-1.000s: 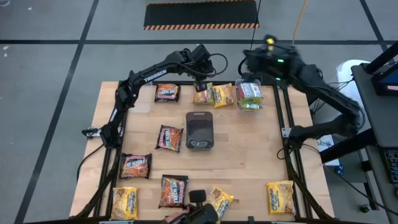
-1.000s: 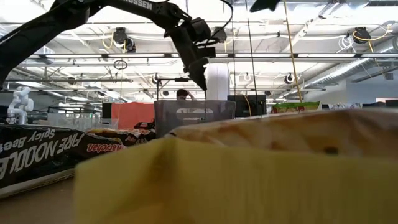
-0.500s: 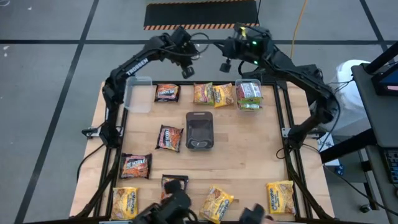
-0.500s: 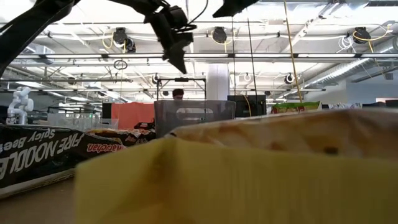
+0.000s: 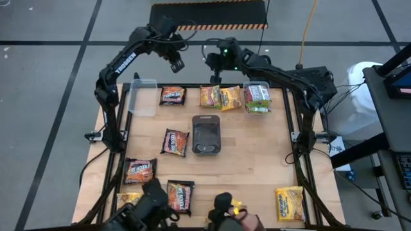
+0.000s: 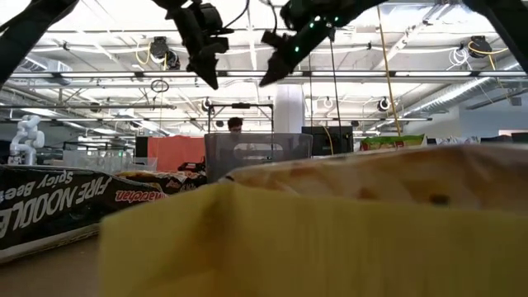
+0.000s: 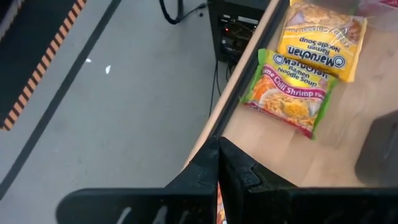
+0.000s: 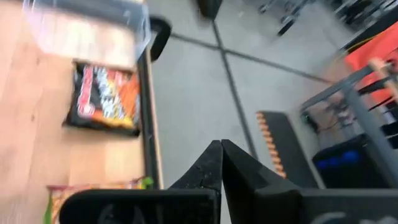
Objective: Sort Maruchan noodles
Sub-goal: Put the green noodle pack into the right transparent bin
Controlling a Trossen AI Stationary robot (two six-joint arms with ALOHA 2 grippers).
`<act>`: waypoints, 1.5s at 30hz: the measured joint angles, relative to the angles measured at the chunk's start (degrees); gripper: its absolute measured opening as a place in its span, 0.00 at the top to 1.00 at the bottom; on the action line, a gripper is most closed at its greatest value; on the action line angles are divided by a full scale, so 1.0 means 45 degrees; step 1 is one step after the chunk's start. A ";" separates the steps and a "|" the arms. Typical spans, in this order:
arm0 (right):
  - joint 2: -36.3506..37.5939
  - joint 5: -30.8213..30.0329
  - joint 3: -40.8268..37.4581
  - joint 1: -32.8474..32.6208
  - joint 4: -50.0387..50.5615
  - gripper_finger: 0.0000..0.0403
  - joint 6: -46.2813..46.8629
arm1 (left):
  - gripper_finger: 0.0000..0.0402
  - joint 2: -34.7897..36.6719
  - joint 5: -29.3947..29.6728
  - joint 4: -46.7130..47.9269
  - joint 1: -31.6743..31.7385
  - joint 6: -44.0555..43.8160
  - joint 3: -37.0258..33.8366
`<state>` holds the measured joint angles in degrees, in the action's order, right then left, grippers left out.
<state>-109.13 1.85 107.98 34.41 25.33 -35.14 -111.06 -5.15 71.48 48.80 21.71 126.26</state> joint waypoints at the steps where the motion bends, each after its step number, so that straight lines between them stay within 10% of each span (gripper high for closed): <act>1: -0.0154 -0.0002 0.0000 0.0000 0.0224 1.00 -0.0323 | 0.99 0.0052 -0.0062 0.0047 0.0093 -0.0002 0.0000; 9: -0.1226 -0.1843 -0.0240 -0.0084 0.0261 1.00 -0.3980 | 0.99 0.0169 -0.0120 0.0989 0.0611 0.0005 0.0000; 18: -0.1359 -0.2537 -0.3282 -0.0216 -0.4939 1.00 -0.5789 | 0.99 0.0169 -0.0227 0.1132 0.0787 0.0115 0.0000; 26: -0.1315 -0.3342 -0.4376 -0.0437 -0.5599 1.00 -0.4201 | 0.99 0.0154 -0.0226 0.1132 0.0988 0.0446 0.0000; 39: -0.0425 0.1631 -0.4386 -0.0149 -0.2232 1.00 0.0026 | 0.99 0.0149 -0.0227 0.1183 0.1309 0.0471 0.0000; 45: -0.0286 -0.0487 -0.4381 0.0019 -0.3204 1.00 -0.0309 | 0.99 0.0149 -0.0224 0.1198 0.1306 0.0471 0.0000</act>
<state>-110.41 -0.35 88.27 34.50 10.91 -36.53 -110.39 -6.16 76.87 54.68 23.83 126.26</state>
